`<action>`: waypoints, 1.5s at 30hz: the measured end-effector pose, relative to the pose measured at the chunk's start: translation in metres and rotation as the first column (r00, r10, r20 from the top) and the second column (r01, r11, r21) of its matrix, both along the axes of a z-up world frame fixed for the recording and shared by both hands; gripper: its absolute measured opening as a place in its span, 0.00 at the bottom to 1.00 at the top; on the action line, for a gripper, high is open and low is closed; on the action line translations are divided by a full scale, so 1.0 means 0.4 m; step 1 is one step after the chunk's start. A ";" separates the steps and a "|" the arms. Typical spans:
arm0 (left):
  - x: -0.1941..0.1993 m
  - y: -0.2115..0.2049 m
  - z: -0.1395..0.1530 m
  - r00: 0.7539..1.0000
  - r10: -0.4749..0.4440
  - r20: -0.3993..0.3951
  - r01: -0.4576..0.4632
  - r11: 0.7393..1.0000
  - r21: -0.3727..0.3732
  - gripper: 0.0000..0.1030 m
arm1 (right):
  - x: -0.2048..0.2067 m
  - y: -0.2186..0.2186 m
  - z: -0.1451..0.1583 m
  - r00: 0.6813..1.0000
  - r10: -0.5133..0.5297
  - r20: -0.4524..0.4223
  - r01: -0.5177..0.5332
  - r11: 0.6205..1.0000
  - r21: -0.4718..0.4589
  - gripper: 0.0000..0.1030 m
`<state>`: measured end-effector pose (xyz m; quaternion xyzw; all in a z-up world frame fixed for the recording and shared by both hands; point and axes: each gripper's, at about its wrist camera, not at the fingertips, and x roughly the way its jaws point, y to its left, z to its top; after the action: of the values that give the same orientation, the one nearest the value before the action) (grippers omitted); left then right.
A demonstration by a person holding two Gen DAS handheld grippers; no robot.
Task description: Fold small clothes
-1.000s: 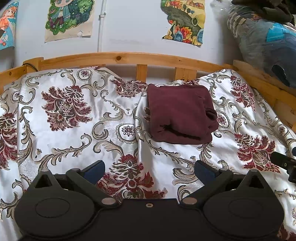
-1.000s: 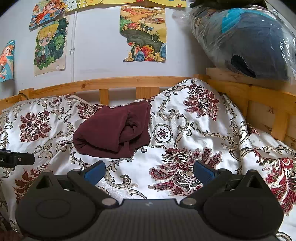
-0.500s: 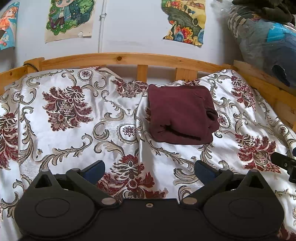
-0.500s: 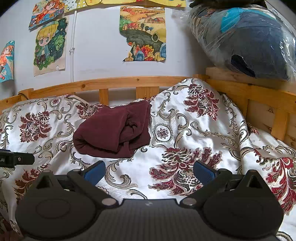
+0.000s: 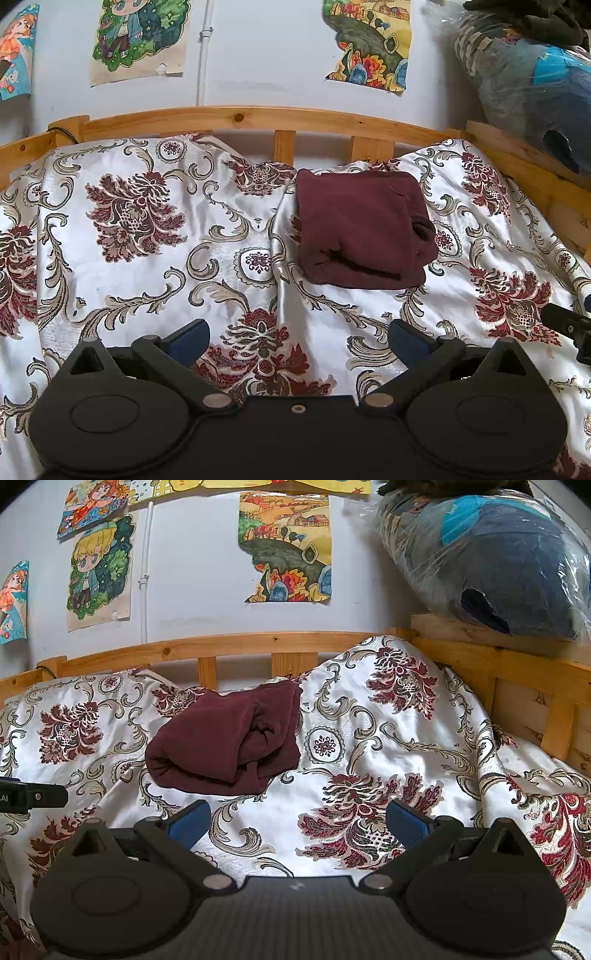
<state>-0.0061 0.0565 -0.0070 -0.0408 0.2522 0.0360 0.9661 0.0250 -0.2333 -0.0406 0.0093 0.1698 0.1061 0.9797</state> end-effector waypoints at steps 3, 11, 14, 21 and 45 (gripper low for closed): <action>0.000 0.000 0.000 1.000 0.000 0.000 0.000 1.000 0.000 0.99 | 0.001 -0.001 0.000 1.000 -0.002 0.000 0.002 1.000 0.000 1.00; -0.001 0.000 0.000 1.000 -0.001 0.000 0.001 1.000 0.000 0.99 | 0.001 -0.001 0.000 1.000 -0.001 0.000 0.001 1.000 0.000 1.00; -0.001 -0.001 0.000 1.000 0.000 0.000 0.000 1.000 0.000 0.99 | 0.000 -0.001 0.000 1.000 -0.002 -0.001 0.002 1.000 0.001 1.00; -0.001 -0.001 0.000 1.000 -0.001 -0.001 0.001 1.000 0.000 0.99 | 0.001 -0.002 0.000 1.000 0.000 -0.001 0.000 1.000 0.000 1.00; -0.004 -0.023 0.002 1.000 -0.023 -0.019 0.025 0.993 0.118 0.99 | -0.001 0.004 -0.006 1.000 0.001 -0.005 -0.001 1.000 -0.002 1.00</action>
<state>-0.0076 0.0475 -0.0062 0.0198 0.2585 0.0394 0.9650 0.0248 -0.2318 -0.0429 0.0087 0.1723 0.1064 0.9792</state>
